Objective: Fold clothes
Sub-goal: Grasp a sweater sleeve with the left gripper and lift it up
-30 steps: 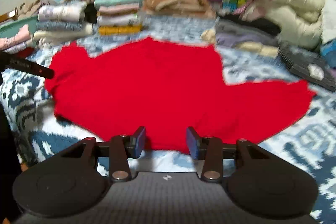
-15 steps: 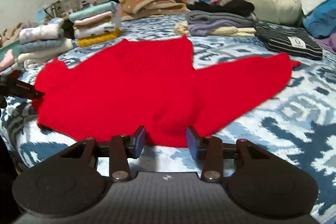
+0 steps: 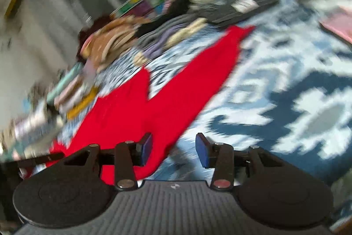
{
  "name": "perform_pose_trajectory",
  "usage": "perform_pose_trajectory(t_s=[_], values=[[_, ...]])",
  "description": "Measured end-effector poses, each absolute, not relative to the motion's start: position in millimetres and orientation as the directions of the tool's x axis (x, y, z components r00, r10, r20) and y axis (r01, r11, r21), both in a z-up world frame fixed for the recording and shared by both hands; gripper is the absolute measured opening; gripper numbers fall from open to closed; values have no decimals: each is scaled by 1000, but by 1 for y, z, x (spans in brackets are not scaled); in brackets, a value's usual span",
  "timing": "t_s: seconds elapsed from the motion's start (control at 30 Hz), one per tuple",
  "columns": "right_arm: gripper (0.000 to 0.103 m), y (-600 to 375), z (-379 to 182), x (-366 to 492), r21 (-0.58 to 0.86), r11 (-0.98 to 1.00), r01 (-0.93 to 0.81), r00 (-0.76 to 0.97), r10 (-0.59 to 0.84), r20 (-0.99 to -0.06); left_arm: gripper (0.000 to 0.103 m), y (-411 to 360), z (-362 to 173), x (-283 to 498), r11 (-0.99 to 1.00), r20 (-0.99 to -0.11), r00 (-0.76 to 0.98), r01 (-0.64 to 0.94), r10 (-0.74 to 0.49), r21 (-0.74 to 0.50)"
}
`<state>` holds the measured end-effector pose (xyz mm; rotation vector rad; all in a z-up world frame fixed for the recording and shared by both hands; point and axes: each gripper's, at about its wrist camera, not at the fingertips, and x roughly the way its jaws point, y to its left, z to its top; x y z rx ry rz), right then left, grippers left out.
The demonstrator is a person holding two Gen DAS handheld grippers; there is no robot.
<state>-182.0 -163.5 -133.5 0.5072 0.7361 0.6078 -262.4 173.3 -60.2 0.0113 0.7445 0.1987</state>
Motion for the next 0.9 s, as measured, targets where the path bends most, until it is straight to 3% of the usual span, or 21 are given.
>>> perform_pose_trajectory(t_s=[0.17,0.43,0.73,0.9], values=[[44,-181,-144,-175,692,672,-262,580,683,-444,42,98,-43,-204,989,-656,752,42,63,144],[47,-164,-139,-181,551,717,-428,533,692,-487,44,-7,-50,-116,930,-714,698,293,-49,222],[50,-164,-143,-173,556,694,-458,513,717,-472,44,-53,-75,-51,932,-798,598,326,-74,158],[54,-160,-142,-171,544,689,-479,505,723,-472,44,-74,-88,-24,929,-814,580,308,-13,204]])
